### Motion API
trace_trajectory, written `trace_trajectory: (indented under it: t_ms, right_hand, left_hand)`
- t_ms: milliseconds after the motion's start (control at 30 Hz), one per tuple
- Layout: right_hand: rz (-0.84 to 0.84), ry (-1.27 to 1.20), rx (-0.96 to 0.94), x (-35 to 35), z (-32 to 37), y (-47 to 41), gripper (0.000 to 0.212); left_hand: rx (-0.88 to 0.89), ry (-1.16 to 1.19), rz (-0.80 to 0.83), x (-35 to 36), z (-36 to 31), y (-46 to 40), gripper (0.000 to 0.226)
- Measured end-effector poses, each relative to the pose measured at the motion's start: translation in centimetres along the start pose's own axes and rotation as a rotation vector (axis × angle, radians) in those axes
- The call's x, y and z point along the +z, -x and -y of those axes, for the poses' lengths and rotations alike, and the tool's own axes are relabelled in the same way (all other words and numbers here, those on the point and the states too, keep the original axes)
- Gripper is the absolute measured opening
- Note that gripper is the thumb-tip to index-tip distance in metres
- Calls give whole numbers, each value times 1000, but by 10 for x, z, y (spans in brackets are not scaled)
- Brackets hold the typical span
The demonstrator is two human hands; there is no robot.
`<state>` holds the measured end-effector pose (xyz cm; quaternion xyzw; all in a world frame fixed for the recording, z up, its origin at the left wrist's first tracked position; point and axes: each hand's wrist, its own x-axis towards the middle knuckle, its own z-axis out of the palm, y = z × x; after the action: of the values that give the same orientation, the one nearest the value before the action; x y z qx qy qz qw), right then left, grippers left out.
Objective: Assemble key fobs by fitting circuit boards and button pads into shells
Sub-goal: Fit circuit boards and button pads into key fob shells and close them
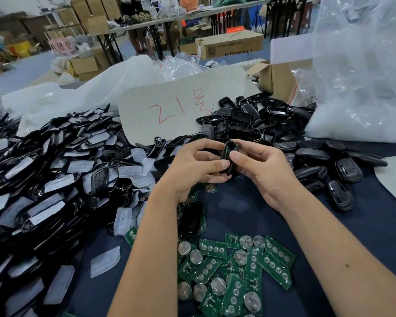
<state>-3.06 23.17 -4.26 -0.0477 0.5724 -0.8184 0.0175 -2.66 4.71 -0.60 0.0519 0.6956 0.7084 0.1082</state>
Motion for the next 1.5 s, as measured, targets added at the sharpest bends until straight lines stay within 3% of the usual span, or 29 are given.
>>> trace_trajectory:
  t_ms: [167, 333, 567, 900, 1133, 1500]
  right_hand:
    - [103, -167, 59, -4, 4, -1, 39]
    - [120, -262, 95, -3, 6, 0, 42]
    - [119, -291, 88, -2, 9, 2, 39]
    - [109, -270, 66, 0, 9, 2, 38]
    - [63, -231, 32, -1, 8, 2, 41]
    - [47, -209, 4, 0, 7, 1, 41]
  left_hand:
    - [-80, 104, -84, -2, -2, -2, 24]
    - [-107, 181, -98, -3, -3, -4, 9]
    - [-73, 248, -159, -4, -2, -6, 19]
    - [-47, 196, -225, -4, 3, -9, 11]
    - [-43, 165, -151, -6, 2, -6, 10]
    - [-86, 77, -160, -3, -1, -5, 6]
